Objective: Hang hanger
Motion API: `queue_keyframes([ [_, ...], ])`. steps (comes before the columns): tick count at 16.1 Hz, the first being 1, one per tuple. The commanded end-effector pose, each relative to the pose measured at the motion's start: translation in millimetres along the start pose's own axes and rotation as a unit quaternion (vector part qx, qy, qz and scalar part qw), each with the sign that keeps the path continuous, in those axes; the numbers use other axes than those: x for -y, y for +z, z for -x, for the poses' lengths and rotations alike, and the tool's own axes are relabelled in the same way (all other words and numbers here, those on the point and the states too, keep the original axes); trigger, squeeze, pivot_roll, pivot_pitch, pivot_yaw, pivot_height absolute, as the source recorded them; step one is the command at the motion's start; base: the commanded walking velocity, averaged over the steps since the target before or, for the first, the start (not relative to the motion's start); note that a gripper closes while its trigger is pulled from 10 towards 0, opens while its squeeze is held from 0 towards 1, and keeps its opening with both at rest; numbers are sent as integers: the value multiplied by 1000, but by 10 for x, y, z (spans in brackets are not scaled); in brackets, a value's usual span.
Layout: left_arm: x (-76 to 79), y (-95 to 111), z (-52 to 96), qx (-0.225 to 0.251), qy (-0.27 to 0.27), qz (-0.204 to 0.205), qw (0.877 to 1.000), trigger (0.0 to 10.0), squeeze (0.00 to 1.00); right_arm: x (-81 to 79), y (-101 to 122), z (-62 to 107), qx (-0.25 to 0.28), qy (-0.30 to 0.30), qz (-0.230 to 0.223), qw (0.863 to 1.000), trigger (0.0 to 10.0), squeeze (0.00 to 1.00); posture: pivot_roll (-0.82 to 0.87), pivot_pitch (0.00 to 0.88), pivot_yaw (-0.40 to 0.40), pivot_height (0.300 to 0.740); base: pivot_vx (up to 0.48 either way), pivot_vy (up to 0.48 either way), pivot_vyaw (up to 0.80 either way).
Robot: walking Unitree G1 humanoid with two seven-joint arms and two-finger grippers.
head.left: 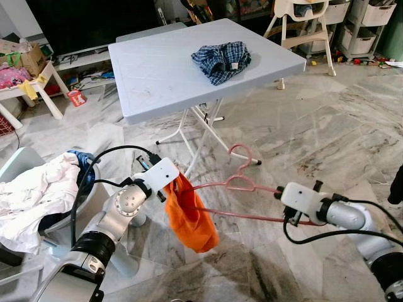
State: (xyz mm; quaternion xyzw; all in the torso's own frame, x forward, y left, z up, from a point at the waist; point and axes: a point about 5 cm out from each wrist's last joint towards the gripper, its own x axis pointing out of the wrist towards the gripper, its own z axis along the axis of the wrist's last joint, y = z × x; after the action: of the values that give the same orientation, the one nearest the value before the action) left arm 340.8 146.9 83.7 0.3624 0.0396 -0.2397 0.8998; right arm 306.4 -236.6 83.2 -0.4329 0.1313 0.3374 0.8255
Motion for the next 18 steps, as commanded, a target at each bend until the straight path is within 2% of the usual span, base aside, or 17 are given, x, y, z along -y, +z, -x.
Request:
queue_keyframes([
  [1,-103,20,15,4,19,0,1000,10000,0,91,52,-8,10,-19,6,1000,10000,0,-126,0,155,740,0,0,0],
  [3,-118,34,11,4,21,-1,1000,10000,0,118,34,-25,-3,-35,15,999,10000,0,-124,0,157,740,0,0,0],
  [7,-118,57,4,7,21,0,1000,10000,0,23,94,-104,10,-22,11,1000,10000,0,-119,0,159,740,0,0,0],
  [8,-119,72,1,9,21,0,1000,10000,0,-14,117,-140,13,-17,12,1000,10000,0,-116,0,162,740,0,0,0],
  [9,-119,95,-1,12,20,1,1000,10000,0,-97,189,-248,22,-11,16,1000,10000,0,-113,0,161,740,0,0,0],
  [11,-116,95,0,11,19,2,1000,10000,0,-119,226,-296,25,-14,22,999,10000,0,-112,0,161,740,0,0,0],
  [16,-111,95,3,6,15,8,1000,10000,0,-66,250,-359,11,-49,48,998,10000,0,-108,0,157,740,0,0,0],
  [18,-135,54,17,-3,18,4,1000,10000,0,-22,260,-332,18,-51,56,997,10000,0,-106,0,157,740,0,0,0],
])
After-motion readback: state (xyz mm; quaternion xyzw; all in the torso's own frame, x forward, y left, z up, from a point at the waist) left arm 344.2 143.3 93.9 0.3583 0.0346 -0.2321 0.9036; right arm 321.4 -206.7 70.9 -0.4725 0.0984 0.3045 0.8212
